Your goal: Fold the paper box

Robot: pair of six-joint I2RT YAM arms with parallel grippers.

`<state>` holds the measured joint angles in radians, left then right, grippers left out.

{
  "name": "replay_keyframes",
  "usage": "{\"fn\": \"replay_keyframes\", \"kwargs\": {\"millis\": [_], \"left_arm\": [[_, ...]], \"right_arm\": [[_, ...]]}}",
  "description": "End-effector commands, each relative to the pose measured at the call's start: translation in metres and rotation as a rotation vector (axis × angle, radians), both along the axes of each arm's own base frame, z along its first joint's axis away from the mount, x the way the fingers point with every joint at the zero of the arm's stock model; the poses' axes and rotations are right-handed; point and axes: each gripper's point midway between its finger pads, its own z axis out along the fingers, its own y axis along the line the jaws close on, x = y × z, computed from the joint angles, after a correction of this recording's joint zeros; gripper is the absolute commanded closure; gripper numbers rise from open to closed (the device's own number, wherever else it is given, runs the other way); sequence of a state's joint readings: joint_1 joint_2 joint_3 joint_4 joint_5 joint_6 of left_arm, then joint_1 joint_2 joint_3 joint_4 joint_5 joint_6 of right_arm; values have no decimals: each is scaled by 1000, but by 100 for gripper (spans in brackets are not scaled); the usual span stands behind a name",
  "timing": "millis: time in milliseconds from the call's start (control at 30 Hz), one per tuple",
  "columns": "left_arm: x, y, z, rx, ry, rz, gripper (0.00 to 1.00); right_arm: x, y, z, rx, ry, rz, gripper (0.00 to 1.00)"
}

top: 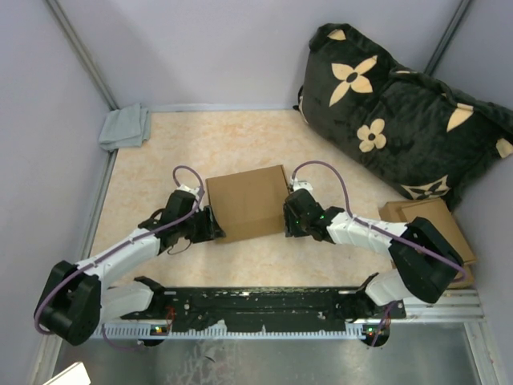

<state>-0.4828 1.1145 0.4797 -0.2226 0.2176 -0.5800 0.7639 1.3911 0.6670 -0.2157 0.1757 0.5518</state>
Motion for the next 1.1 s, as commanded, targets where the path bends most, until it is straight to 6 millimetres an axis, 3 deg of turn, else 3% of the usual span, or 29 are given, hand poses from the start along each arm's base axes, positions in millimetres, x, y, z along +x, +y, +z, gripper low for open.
{"fn": "replay_keyframes", "kwargs": {"millis": [0,100,467,567,600,667,700,900,1067], "left_arm": [[14,0,1,12,-52,28,49],[14,-1,10,9,-63,20,51],[8,10,84,-17,-180,43,57],[21,7,98,-44,-253,65,56],[30,6,98,-50,-291,77,56],[52,3,96,-55,-357,108,56],[63,1,94,-52,-381,125,57],[118,-29,73,-1,-324,95,62],[135,-38,41,55,-247,76,64]], "right_arm": [[14,2,1,-16,-57,-35,56],[12,3,3,-15,-46,-25,56],[-8,2,43,74,-44,11,50],[-13,13,55,146,-48,46,54],[-15,20,59,186,-48,67,61],[-16,41,71,294,-68,110,91],[-18,50,75,333,-72,125,100],[-34,116,86,398,-103,274,100],[-32,156,70,376,-97,333,100]]}}
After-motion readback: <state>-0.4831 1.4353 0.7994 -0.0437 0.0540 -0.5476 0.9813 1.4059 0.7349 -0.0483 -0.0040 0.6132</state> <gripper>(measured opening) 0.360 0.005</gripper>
